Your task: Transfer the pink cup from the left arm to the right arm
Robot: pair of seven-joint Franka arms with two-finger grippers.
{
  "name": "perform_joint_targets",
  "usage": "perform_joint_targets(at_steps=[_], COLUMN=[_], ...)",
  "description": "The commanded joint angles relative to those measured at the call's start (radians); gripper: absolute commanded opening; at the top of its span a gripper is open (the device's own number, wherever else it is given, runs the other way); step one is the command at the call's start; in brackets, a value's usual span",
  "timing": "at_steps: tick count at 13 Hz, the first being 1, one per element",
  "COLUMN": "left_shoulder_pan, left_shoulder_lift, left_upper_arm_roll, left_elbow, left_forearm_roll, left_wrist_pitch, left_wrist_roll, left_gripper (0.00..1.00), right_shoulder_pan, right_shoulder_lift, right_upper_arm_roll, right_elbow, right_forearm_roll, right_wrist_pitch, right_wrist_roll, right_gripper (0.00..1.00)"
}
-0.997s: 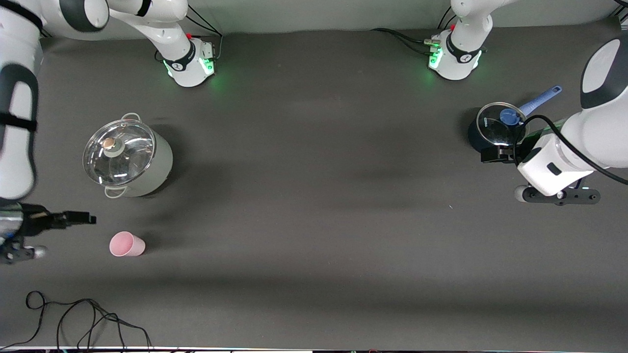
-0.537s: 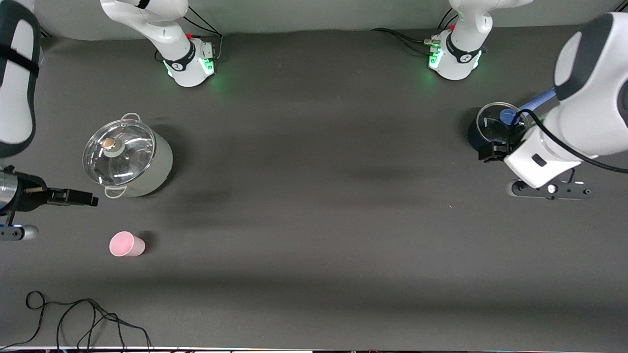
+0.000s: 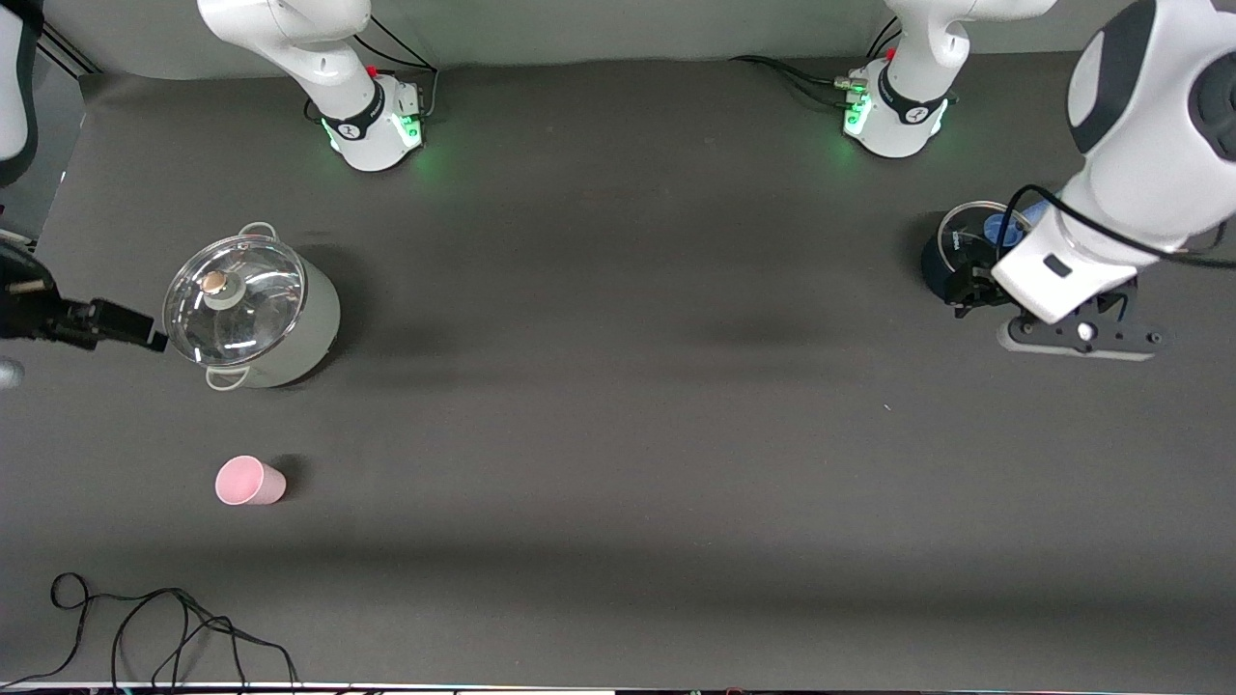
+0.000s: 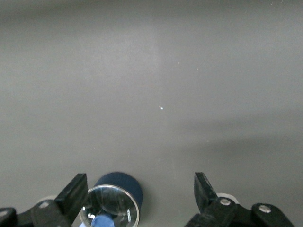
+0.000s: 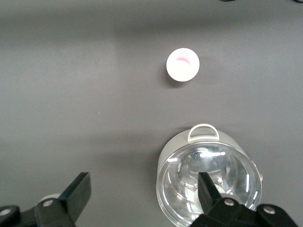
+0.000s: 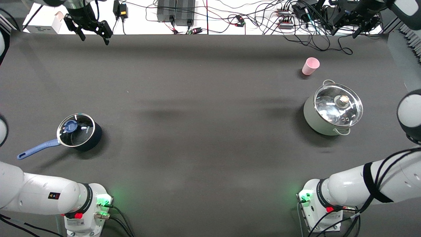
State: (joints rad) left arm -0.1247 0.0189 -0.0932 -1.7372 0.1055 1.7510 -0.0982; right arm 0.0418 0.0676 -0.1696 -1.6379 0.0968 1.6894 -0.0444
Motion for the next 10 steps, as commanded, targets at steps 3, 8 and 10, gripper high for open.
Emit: perform_joint_targets(at_steps=[3, 8, 10], left_shoulder_pan=[-0.003, -0.001, 0.013], left_shoulder_lift=[0.005, 0.029, 0.049], left_upper_arm_roll=[0.018, 0.020, 0.017], left_elbow=[-0.009, 0.045, 0.073], left_forearm_roll=[-0.013, -0.030, -0.030], left_wrist_pitch=[0.055, 0.045, 0.019], left_wrist_roll=[0.087, 0.094, 0.094], left_gripper=[0.99, 1.00, 1.00], right_shoulder_pan=[-0.086, -0.102, -0.097], right_shoulder_lift=[-0.049, -0.049, -0.055], right_upper_arm_roll=[0.143, 0.163, 0.167], right_elbow=[-0.010, 0.056, 0.052], right_forearm_roll=[-0.072, -0.072, -0.072], right_wrist_pitch=[0.010, -0.089, -0.132], right_wrist_roll=[0.052, 0.057, 0.055], right_gripper=[1.00, 1.00, 1.00])
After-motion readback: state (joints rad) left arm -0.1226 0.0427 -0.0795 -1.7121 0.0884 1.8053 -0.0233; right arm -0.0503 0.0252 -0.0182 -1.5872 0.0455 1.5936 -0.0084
